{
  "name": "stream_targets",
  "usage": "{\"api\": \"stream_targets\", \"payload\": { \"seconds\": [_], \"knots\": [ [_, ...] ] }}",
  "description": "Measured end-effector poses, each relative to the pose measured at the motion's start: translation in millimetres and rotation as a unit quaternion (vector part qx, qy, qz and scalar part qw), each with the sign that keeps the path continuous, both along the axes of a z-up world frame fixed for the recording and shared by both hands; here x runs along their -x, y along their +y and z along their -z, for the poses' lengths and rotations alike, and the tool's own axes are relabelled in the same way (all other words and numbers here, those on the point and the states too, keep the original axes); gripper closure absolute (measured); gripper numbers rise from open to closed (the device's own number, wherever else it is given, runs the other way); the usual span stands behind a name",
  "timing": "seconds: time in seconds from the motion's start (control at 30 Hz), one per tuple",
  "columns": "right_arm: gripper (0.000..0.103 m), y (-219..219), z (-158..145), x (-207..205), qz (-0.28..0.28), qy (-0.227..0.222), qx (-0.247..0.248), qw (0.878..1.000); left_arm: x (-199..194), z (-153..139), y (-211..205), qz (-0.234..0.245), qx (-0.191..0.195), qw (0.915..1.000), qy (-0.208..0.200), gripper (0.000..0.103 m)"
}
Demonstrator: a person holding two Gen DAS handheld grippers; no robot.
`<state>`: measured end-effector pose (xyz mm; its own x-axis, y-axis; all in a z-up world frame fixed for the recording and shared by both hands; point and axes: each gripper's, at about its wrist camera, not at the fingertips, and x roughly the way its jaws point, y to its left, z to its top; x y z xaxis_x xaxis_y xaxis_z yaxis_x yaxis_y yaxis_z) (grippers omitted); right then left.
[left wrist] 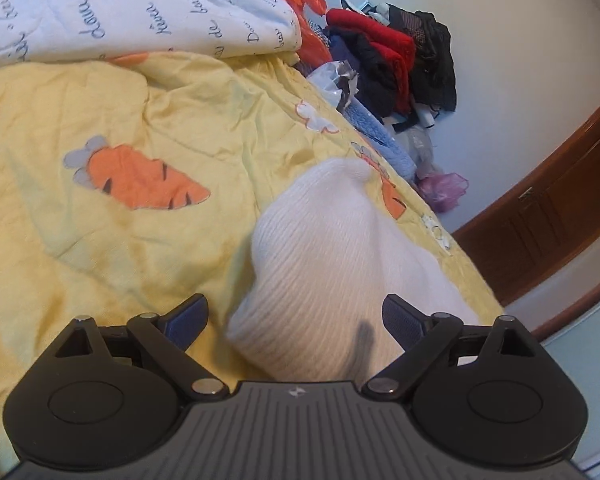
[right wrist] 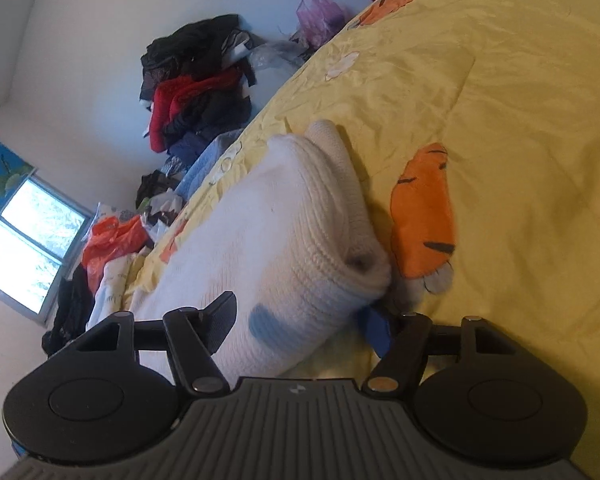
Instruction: Fold small clothes
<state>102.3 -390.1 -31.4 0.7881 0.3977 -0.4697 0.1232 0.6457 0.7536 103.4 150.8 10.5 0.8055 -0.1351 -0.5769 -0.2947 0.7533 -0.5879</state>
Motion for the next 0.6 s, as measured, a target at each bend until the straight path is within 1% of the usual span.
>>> {"api": "stream_targets", "payload": {
  "seconds": [0.03, 0.07, 0.1, 0.13, 0.17, 0.2, 0.27, 0.33, 0.37, 0.4, 0.47, 0.53, 0.6],
  "knots": [
    [0.044, 1, 3, -6, 0.020, 0.002, -0.020, 1.000, -6, 0, -5, 0.000, -0.020, 0.9997, 0.016, 0.055],
    [0.061, 2, 7, -12, 0.034, 0.013, -0.040, 0.999, -11, 0, -7, 0.002, -0.027, 0.9993, 0.026, 0.058],
    [0.070, 2, 11, -19, 0.038, 0.027, -0.054, 0.997, -12, -1, -9, 0.000, -0.033, 0.9990, 0.031, 0.061],
    [0.072, 4, 13, -22, 0.039, 0.031, -0.063, 0.997, -14, -3, -9, 0.001, -0.034, 0.9987, 0.038, 0.065],
    [0.074, 5, 12, -21, 0.039, 0.027, -0.060, 0.997, -15, -6, -8, 0.005, -0.037, 0.9984, 0.044, 0.070],
    [0.075, 6, 7, -21, 0.035, 0.024, -0.049, 0.998, -14, -12, -6, 0.009, -0.037, 0.9983, 0.045, 0.073],
    [0.077, 6, -9, -17, 0.026, 0.002, -0.042, 0.999, -5, -25, -2, 0.017, -0.034, 0.9987, 0.033, 0.078],
    [0.078, 2, -26, -10, 0.012, -0.020, -0.049, 0.999, 9, -41, 1, 0.031, -0.030, 0.9989, 0.017, 0.080],
    [0.078, 0, -35, -4, 0.002, -0.029, -0.050, 0.998, 20, -48, 3, 0.042, -0.023, 0.9988, 0.008, 0.080],
    [0.078, 0, -43, 4, -0.009, -0.037, -0.046, 0.998, 34, -57, 2, 0.054, -0.024, 0.9982, 0.002, 0.080],
    [0.078, -4, -59, 27, -0.036, -0.053, -0.035, 0.997, 63, -67, 3, 0.071, -0.029, 0.9970, -0.006, 0.081],
    [0.078, -14, -67, 58, -0.053, -0.060, -0.040, 0.996, 95, -68, 7, 0.083, -0.017, 0.9964, -0.003, 0.081],
    [0.077, -27, -66, 92, -0.064, -0.054, -0.052, 0.995, 127, -60, 15, 0.089, 0.007, 0.9959, 0.009, 0.081]
  ]
}}
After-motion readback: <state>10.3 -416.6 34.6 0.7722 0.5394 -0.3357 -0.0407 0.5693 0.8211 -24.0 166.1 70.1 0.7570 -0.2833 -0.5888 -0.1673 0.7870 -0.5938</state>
